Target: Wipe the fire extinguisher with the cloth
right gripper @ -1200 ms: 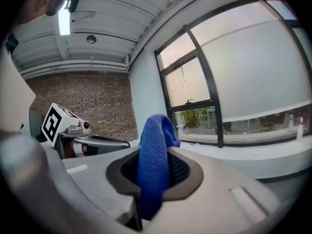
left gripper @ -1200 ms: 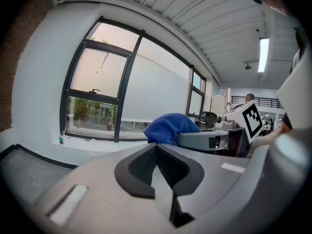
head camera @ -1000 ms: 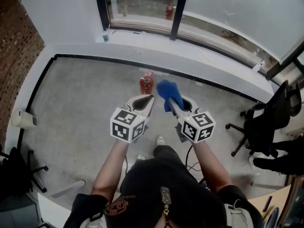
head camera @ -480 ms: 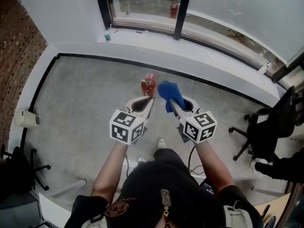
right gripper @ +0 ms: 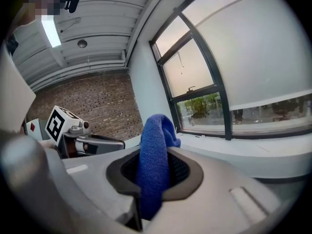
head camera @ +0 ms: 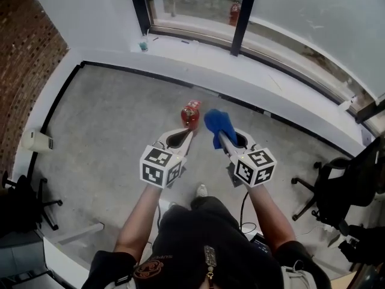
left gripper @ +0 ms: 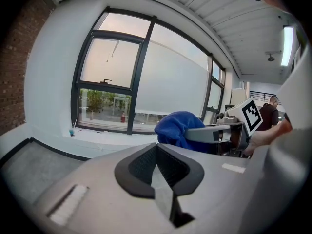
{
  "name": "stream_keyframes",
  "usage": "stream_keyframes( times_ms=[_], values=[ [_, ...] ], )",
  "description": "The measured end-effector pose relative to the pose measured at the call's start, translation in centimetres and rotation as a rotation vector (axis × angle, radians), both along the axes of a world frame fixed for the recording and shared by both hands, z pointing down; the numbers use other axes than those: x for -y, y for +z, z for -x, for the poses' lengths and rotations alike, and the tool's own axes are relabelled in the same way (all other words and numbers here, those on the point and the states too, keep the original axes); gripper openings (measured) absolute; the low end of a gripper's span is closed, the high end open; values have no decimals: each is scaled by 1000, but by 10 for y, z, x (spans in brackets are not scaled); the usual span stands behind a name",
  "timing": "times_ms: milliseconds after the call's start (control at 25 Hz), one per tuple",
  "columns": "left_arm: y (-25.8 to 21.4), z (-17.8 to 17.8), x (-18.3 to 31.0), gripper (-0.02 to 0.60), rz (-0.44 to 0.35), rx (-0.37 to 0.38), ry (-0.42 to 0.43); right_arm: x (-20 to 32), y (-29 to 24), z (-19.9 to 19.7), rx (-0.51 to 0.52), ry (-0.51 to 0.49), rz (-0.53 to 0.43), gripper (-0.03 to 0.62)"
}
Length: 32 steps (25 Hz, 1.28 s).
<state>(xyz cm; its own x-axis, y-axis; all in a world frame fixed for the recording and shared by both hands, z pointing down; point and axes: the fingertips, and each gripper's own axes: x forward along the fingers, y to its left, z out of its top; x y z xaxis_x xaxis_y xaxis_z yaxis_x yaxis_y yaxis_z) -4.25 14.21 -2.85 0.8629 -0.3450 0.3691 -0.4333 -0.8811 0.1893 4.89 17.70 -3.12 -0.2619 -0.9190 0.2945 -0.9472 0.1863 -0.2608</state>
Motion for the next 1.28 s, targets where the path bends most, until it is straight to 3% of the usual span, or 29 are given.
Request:
stream_keyframes(
  times_ms=[240, 480, 800, 1120, 1280],
  values=[
    [19, -8, 8, 6, 34, 61, -17, 16, 18, -12, 46, -18, 36, 58],
    [30, -6, 31, 6, 53, 66, -35, 41, 34, -12, 47, -33, 77, 57],
    [60, -5, 98, 6, 92, 38, -28, 105, 49, -10, -7, -22, 135, 58],
    [99, -8, 156, 6, 158, 11, -92, 169, 76, -4, -85, -75, 227, 57],
    [118, -17, 173, 6, 185, 33, -123, 195, 95, -15, -94, -122, 270, 58]
  ],
)
